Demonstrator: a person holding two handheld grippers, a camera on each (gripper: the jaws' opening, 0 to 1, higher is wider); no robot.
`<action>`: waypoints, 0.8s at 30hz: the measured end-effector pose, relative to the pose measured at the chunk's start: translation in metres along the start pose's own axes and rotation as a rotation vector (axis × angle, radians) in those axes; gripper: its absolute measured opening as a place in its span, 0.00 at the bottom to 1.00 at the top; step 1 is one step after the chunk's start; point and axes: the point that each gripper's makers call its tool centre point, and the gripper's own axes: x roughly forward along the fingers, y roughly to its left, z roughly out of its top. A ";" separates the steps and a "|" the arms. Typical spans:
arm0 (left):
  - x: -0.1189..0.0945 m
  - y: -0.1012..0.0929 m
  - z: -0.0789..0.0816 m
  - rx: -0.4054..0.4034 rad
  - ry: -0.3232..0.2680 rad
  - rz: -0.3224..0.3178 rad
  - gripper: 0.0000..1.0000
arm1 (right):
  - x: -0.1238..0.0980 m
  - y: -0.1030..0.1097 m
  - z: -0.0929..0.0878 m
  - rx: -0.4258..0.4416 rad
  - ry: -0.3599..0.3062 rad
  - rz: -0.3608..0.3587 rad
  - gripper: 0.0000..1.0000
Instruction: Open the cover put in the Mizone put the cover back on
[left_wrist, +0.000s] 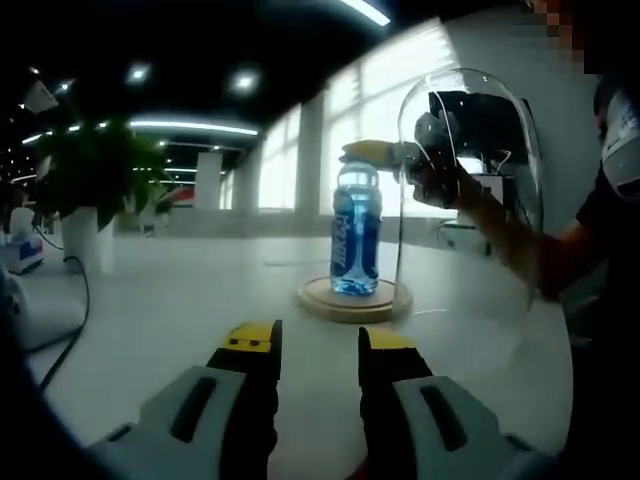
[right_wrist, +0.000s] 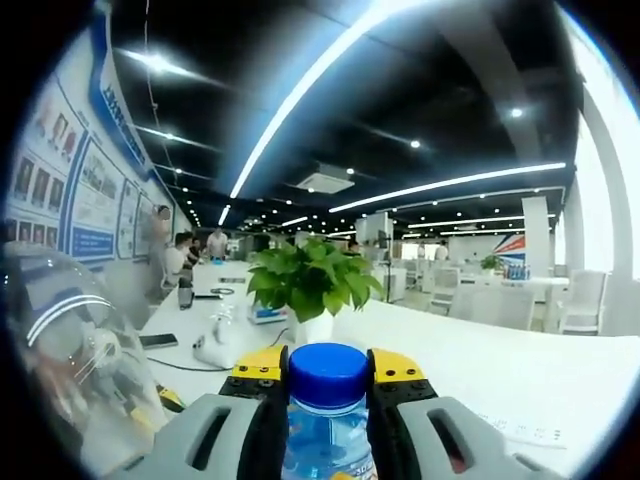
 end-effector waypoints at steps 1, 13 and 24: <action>0.000 0.000 0.000 0.001 0.001 0.000 0.23 | 0.000 0.000 0.000 -0.001 0.001 0.000 0.24; 0.000 0.000 0.000 -0.001 -0.001 0.001 0.23 | 0.000 0.000 0.000 -0.003 0.000 0.000 0.24; 0.000 0.000 0.000 0.000 -0.002 0.001 0.23 | 0.000 0.000 0.000 -0.001 0.000 0.002 0.24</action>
